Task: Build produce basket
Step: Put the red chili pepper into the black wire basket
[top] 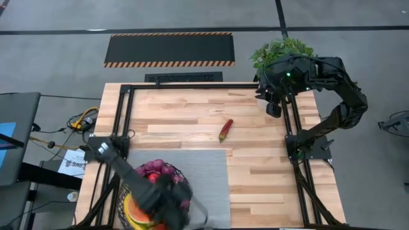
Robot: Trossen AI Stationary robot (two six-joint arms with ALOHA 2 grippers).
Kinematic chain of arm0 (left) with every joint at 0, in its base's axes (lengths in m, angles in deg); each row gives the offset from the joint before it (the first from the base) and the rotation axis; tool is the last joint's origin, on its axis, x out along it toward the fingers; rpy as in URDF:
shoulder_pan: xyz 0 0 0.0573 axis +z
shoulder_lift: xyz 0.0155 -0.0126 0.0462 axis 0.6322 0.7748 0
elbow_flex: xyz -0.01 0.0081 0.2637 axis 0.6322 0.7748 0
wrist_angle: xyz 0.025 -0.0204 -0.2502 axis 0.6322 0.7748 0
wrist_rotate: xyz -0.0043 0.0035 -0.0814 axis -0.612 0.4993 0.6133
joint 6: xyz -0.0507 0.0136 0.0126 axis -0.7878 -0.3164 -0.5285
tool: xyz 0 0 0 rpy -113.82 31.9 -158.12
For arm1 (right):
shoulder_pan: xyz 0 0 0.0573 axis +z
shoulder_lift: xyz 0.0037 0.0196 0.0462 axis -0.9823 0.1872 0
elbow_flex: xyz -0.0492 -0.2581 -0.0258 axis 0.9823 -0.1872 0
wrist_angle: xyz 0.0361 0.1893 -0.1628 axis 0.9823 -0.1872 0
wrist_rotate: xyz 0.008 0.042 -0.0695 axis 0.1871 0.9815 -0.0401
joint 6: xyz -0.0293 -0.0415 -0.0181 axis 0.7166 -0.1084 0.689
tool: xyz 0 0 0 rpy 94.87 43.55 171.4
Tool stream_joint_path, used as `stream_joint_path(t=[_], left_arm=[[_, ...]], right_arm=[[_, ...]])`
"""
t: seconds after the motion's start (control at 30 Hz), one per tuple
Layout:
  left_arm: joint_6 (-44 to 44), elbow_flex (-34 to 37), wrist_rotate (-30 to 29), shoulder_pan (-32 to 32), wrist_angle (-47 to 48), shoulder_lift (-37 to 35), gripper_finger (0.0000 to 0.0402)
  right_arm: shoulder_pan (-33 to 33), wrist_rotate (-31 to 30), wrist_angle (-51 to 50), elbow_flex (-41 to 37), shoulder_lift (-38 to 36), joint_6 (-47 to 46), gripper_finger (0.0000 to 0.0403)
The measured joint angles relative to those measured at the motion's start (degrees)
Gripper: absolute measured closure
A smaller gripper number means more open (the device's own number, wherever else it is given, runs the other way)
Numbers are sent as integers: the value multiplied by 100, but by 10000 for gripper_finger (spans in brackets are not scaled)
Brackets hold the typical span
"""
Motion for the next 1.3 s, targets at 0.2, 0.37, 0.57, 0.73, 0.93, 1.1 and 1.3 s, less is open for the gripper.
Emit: stream_joint_path(t=[0.2,0.37,0.57,0.73,0.93,1.1,1.3], left_arm=[[832,39,-2188,1368,466,-280,152],[1911,237,-2713,2732,-667,-280,152],[3104,1025,-2414,3877,-3287,-230,152],[3541,2032,-1686,4371,-5058,-205,152],[3848,3061,-1551,4544,-6483,-209,152],[3655,3600,-1781,4527,-7026,-194,152],[3441,3863,-1866,4418,-7486,30,152]], right_arm=[[0,0,-65,1,0,13,298],[-2,0,-212,2,-2,13,298],[0,0,-242,2,-56,-2,298],[-4,0,-241,4,-156,-4,298],[-4,-4,-242,4,-240,-2,298],[-4,-4,-243,4,-249,20,298],[-4,-7,-246,4,-232,144,298]])
